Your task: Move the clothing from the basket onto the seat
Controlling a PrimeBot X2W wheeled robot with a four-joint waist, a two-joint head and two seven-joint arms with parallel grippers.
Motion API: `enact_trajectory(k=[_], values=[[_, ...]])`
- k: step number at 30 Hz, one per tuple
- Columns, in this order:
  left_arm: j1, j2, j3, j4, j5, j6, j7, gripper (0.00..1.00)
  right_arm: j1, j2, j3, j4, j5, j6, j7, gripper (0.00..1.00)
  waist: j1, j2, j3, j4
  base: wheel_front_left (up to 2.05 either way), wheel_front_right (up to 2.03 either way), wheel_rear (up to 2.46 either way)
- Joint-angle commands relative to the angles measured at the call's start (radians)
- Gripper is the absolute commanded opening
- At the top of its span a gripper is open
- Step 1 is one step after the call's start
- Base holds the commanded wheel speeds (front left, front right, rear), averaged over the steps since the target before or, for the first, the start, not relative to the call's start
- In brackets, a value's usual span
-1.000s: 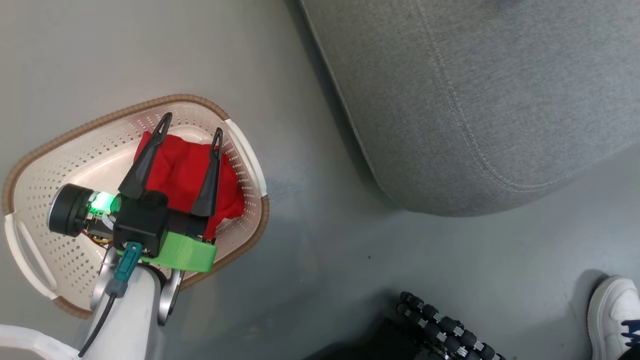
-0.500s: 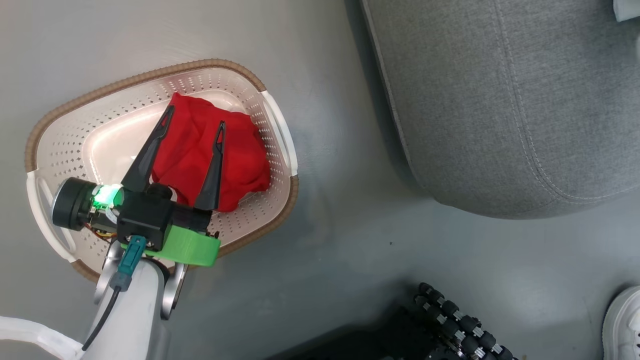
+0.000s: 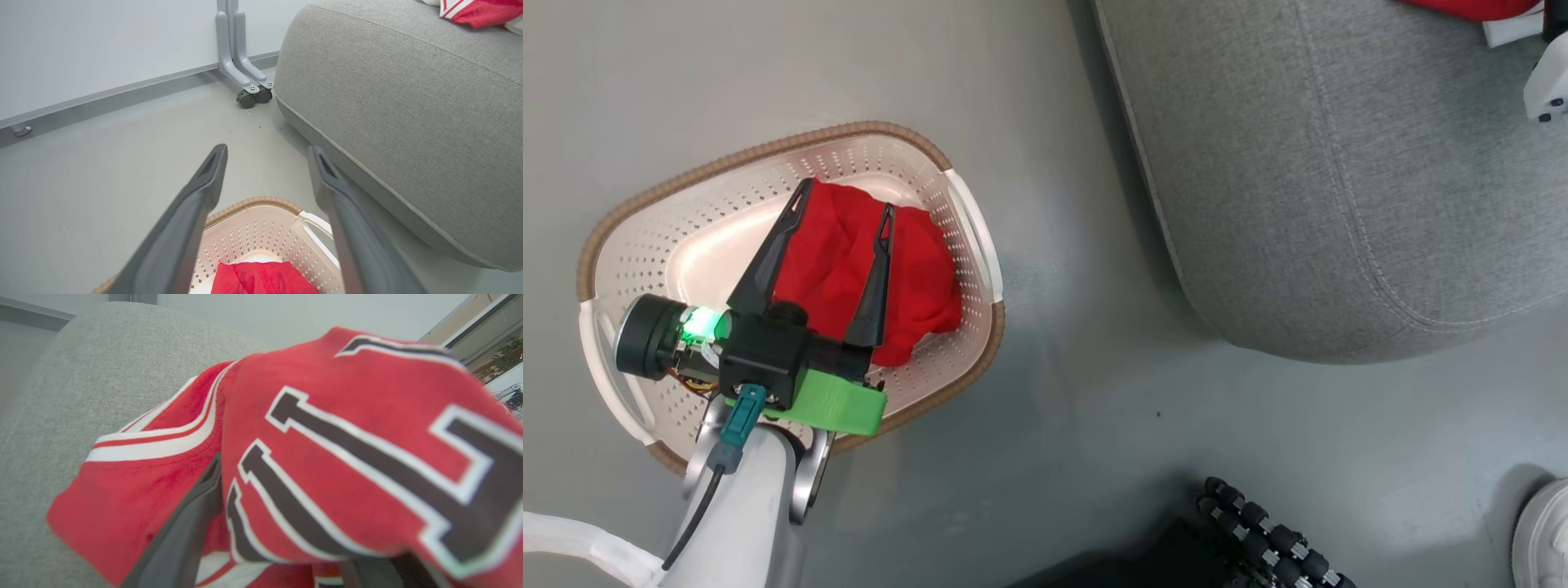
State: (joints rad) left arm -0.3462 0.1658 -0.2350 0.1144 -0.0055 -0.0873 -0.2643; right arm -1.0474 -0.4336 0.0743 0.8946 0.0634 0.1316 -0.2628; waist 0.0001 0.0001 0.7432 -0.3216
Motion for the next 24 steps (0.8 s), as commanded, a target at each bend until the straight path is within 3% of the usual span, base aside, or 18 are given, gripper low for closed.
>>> enact_trajectory(k=[1, 13, 18, 24], values=[[-0.002, -0.002, -0.001, 0.006, -0.008, 0.004, 0.000, 1.00, 0.024, 0.003, 0.002, 0.008, 0.019, -0.002, -0.003, 1.00, -0.0001, -0.0001, -0.032, -0.010, 0.00, 0.00, 0.00], [0.051, -0.040, 0.009, 0.042, -0.028, 0.003, 0.000, 1.00, 0.115, 0.015, 0.171, 0.011, 0.123, -0.002, -0.003, 1.00, -0.0001, -0.0001, -0.221, -0.064, 0.00, 0.00, 0.00], [0.080, -0.062, 0.027, 0.049, -0.042, 0.002, 0.000, 1.00, 0.164, -0.021, 0.231, -0.074, 0.162, -0.002, -0.003, 1.00, -0.0001, -0.0001, -0.308, -0.081, 0.00, 0.00, 0.00], [0.128, -0.087, 0.051, 0.044, -0.054, 0.006, 0.000, 1.00, 0.239, -0.052, 0.199, -0.242, 0.160, -0.002, -0.003, 1.00, -0.0001, -0.0001, -0.402, -0.097, 0.00, 0.00, 0.00]])
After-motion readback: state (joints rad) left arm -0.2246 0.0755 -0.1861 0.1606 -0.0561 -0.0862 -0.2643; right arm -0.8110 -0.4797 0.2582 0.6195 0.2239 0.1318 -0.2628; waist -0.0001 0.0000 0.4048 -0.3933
